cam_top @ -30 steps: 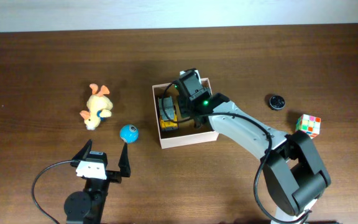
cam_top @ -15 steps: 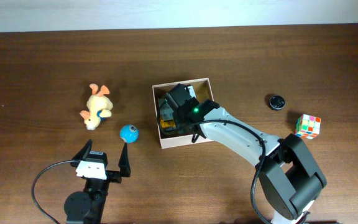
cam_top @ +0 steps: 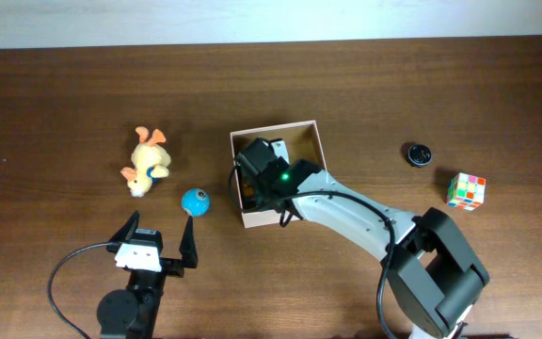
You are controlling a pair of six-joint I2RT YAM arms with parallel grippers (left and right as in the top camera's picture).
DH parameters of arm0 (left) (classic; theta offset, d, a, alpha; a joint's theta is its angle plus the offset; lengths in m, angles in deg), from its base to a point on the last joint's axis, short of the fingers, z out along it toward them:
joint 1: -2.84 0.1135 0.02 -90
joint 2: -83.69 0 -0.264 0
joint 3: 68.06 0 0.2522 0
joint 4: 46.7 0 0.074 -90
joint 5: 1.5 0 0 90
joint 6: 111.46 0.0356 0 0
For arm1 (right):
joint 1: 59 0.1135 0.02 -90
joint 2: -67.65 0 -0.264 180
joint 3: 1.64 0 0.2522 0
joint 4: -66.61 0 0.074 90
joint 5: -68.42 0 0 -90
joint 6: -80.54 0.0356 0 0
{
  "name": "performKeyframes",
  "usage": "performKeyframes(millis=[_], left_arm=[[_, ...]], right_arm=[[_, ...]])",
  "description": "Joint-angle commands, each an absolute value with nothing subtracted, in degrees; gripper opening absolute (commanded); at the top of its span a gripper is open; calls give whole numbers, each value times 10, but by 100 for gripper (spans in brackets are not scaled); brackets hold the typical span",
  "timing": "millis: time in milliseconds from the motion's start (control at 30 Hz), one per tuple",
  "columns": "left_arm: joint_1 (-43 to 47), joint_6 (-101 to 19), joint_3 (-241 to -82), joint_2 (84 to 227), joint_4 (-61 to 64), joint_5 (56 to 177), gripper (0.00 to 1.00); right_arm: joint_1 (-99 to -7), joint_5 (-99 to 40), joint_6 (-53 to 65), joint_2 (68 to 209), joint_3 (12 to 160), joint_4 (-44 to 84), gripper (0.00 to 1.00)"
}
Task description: Pack container
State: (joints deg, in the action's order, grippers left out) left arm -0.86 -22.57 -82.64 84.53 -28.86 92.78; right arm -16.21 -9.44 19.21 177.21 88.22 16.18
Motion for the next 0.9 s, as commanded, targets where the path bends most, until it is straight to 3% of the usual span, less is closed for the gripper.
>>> performKeyframes(millis=[0, 867], left_arm=[[-6, -217, -823, 840, -288, 932, 99], [-6, -217, -823, 840, -288, 932, 99]], right_arm=[[-158, -101, 216, 1757, 894, 170, 56], [-158, -147, 309, 1758, 894, 247, 56]])
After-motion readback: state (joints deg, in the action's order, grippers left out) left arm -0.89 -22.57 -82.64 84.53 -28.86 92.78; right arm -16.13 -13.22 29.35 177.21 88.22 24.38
